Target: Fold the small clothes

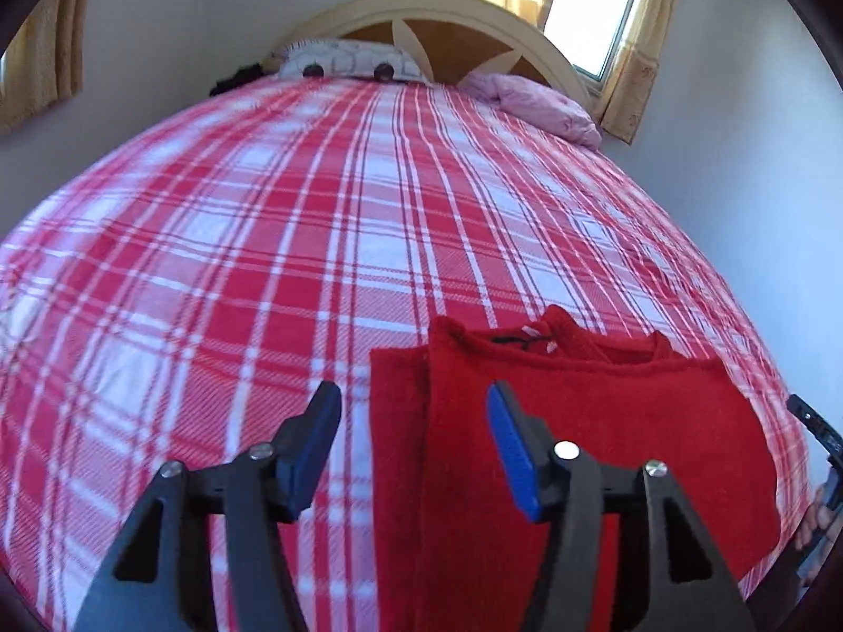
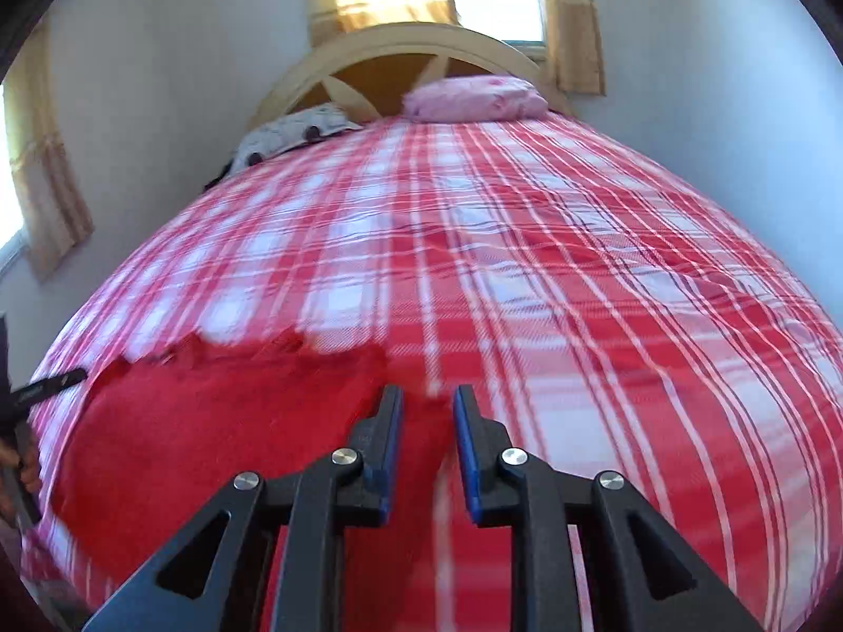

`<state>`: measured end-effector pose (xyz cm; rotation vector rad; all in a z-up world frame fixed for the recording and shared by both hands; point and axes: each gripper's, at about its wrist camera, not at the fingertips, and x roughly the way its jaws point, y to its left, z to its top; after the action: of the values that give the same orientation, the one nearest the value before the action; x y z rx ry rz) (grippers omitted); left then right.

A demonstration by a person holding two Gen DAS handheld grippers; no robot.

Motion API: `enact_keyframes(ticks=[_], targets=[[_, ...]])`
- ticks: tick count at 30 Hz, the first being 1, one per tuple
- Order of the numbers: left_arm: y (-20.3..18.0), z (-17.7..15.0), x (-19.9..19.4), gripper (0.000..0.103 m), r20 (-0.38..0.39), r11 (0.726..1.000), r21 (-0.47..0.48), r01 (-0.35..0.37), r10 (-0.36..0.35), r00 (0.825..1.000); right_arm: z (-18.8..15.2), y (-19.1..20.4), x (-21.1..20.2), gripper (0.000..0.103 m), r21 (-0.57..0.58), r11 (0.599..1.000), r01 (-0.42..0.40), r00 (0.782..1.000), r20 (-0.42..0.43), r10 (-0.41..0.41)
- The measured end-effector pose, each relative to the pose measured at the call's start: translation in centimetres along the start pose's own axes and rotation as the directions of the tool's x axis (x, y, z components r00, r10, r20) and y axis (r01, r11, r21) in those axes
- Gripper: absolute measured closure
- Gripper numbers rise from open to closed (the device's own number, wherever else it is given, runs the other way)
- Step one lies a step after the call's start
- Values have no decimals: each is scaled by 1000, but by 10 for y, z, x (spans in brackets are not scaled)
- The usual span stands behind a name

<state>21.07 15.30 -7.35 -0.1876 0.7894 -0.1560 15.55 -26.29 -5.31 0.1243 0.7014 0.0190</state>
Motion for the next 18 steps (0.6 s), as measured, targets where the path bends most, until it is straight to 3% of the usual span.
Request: enact_keyframes(ticks=[3,7,9,12,14,18], targets=[[-9,-16,-19,43,35,1000,25,8,-8,999,-32,37,-29,83,-74,995,-63,998,4,64],[-32,-45,-32,43,74,998,56,-21,17,997,-68,81,-30,83,-156,983,-102,995,-25,99],[-39,-55,-28,43,56,996,77,-34,30,998,-81,86,-17,83,-137,985,-109,993,-66,101],[-44,-63,-4,42,-24,987,102,-124,127,992,-94,80,-4,83,-88,991,-102,992,-87,95],[-41,-65,4,31,-32,983,90,-159,162,986,-99,71,-4,83,-36,991,-127,990,-72,125],[-35,-66,4,24,-29,984,55,-171,173,985,-106,63,-5,83,48,988,-147,988,-40,149]])
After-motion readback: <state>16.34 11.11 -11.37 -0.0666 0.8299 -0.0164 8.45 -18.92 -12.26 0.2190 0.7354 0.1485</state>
